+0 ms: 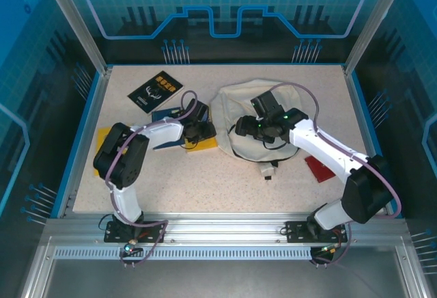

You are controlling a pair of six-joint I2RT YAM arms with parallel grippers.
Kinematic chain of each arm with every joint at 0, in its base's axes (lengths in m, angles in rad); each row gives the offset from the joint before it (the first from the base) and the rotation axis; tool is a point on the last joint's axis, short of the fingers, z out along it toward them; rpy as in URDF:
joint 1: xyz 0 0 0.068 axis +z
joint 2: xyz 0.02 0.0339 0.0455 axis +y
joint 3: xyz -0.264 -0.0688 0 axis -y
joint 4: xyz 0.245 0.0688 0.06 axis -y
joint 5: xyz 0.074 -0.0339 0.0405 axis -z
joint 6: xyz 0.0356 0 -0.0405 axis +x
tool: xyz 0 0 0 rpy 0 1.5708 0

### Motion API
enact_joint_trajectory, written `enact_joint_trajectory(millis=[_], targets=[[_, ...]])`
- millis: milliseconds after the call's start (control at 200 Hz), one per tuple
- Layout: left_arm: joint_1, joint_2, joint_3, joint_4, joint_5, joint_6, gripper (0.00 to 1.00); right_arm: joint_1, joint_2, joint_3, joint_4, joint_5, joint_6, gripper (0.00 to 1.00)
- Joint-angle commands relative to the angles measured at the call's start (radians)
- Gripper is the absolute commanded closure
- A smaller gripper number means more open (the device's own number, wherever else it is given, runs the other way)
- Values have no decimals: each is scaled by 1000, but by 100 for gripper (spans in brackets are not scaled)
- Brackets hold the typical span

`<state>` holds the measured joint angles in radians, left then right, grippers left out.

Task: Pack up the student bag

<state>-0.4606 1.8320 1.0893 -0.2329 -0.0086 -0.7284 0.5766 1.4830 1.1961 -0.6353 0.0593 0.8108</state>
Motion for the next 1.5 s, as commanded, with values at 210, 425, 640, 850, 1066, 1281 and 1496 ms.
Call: enact_joint_trajectory(millis=[210, 425, 640, 850, 1066, 1281, 1496], targets=[[-7, -236, -367, -119, 157, -183, 43, 81, 120, 99, -18, -19, -35, 24], [-15, -437, -362, -238, 150, -182, 39, 145, 203, 154, -23, -42, -46, 25], [109, -516, -261, -434, 8, -70, 32, 219, 353, 253, -49, -96, -68, 27], [256, -519, -321, -380, 86, -20, 24, 250, 502, 353, -79, -120, -66, 30], [278, -427, -338, -316, 191, 23, 25, 257, 595, 404, -111, -137, -64, 37], [278, -365, -322, -304, 210, 68, 35, 255, 645, 424, -110, -186, -85, 39], [277, -330, -324, -295, 237, 88, 41, 250, 688, 462, -128, -205, -76, 42]])
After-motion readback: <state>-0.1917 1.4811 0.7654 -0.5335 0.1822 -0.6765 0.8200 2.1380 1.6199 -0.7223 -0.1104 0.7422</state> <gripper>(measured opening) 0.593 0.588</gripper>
